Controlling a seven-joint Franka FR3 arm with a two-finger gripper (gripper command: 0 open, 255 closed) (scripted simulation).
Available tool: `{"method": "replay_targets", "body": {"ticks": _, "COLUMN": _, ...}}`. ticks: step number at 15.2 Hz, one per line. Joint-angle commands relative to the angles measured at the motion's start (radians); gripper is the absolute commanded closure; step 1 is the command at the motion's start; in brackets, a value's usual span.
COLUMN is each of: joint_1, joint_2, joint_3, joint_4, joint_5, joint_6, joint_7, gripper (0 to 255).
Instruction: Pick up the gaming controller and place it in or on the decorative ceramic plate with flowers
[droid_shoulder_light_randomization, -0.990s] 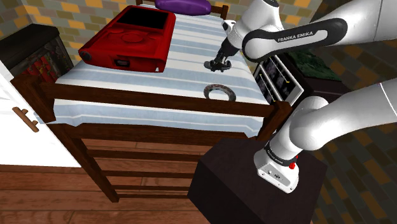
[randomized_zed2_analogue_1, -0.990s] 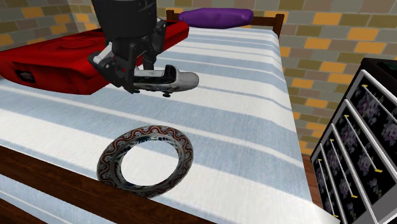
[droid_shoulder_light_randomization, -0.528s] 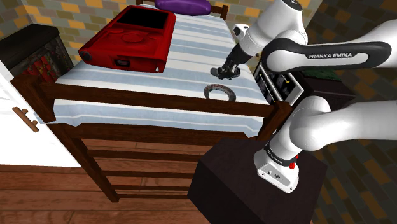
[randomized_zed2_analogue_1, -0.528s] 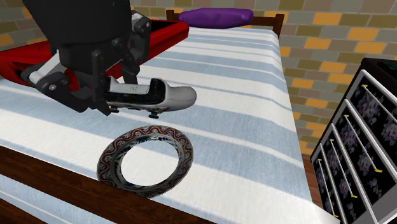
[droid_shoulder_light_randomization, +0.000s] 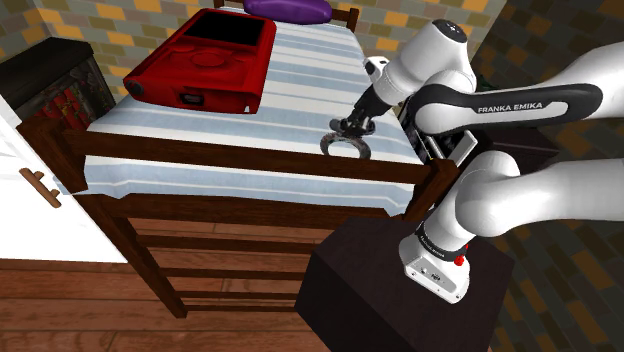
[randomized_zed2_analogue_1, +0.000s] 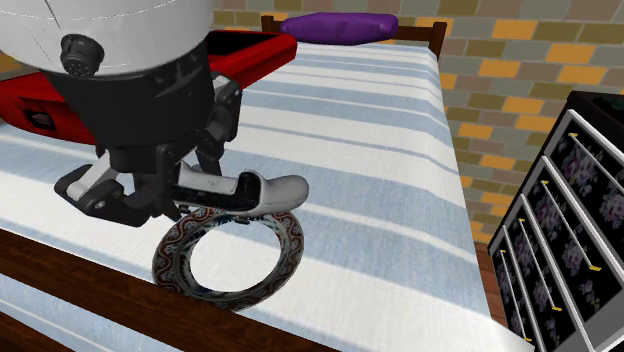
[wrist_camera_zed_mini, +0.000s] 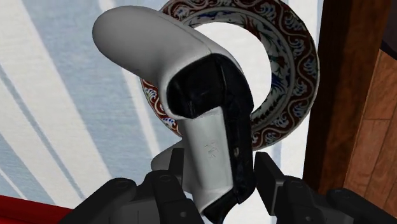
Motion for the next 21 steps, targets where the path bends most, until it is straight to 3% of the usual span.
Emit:
{"method": "replay_targets", "body": {"ticks": 1, "joint_1": -0.004, "joint_2": 0.018, "joint_3": 0.000, "joint_4": -0.021, "joint_5": -0.005, "joint_6": 0.040, "joint_7": 0.004, "gripper": 255}}
{"method": "replay_targets", "body": {"ticks": 8, "joint_1": -0.022, "joint_2": 0.090, "joint_3": 0.005, "joint_4": -0.085, "joint_5": -0.022, "joint_6": 0.176, "joint_7": 0.019, "gripper": 255}}
{"method": "replay_targets", "body": {"ticks": 16, "joint_1": -0.023, "joint_2": 0.095, "joint_3": 0.005, "joint_4": -0.089, "joint_5": -0.023, "joint_6": 0.185, "joint_7": 0.020, "gripper": 255}}
{"method": "replay_targets", "body": {"ticks": 17, "joint_1": -0.024, "joint_2": 0.092, "joint_3": 0.004, "joint_4": -0.092, "joint_5": -0.024, "joint_6": 0.186, "joint_7": 0.018, "gripper": 0}}
{"method": "replay_targets", "body": {"ticks": 21, "joint_1": -0.024, "joint_2": 0.078, "joint_3": 0.002, "joint_4": -0.099, "joint_5": -0.024, "joint_6": 0.179, "joint_7": 0.015, "gripper": 0}}
